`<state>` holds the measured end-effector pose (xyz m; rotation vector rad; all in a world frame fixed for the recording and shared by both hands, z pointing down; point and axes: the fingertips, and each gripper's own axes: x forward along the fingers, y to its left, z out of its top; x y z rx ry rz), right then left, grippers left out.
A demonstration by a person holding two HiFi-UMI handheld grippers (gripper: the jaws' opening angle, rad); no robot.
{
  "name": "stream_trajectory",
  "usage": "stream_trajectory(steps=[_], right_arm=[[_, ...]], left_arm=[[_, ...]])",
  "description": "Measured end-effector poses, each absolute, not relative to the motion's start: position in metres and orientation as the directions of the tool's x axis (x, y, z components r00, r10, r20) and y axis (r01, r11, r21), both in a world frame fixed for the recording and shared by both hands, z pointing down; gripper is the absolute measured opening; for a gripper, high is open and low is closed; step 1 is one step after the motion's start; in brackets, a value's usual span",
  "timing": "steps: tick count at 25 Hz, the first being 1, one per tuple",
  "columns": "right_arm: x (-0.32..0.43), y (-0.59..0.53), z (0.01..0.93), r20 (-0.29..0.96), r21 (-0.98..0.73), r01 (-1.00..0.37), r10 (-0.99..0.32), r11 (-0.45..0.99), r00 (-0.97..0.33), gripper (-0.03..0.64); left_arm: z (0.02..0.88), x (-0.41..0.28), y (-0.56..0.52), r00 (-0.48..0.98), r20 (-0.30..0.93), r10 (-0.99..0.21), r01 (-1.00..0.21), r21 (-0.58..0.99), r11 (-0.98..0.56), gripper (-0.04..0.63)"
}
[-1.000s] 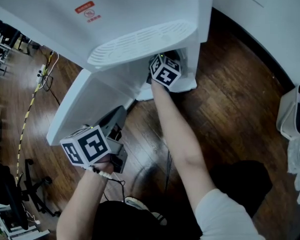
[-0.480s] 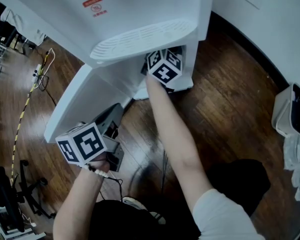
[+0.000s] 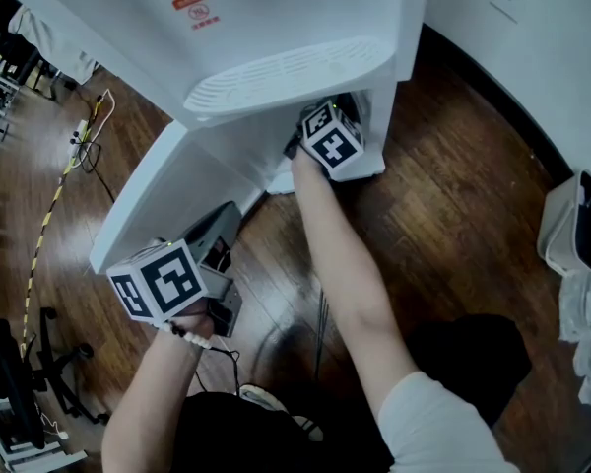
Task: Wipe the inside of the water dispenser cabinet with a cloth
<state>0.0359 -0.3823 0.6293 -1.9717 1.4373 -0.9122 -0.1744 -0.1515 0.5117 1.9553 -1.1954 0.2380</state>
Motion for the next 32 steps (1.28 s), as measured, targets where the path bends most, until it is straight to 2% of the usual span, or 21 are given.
stream_trajectory(steps=[13,17,23,32], right_arm=[[0.047,-0.372,0.708,0.383,-0.759,-0.489,-0.902,-0.429,0.198,0.044],[0.049,-0.366,0.718,0.400,-0.744,-0.497,-0.894,-0.446,0.204,0.044],[0.043,-0.349,0.688,0.331,-0.753,-0.525,-0.918,-0.396,0.218,0.044],[0.046,-0.337,0.582,0.093,-0.792,-0.574,-0.971,-0.206,0.221,0.044]], left_arm=[[0.511,-0.170,-0.153,0.535,0.539,-0.650,-0.816,0.530,-0.232,-0.012],[0.507,-0.168,-0.153,0.539,0.536,-0.649,-0.816,0.524,-0.244,-0.012],[0.506,-0.166,-0.153,0.548,0.532,-0.645,-0.810,0.529,-0.252,-0.012],[0.499,-0.173,-0.153,0.552,0.509,-0.661,-0.801,0.544,-0.250,-0.012]])
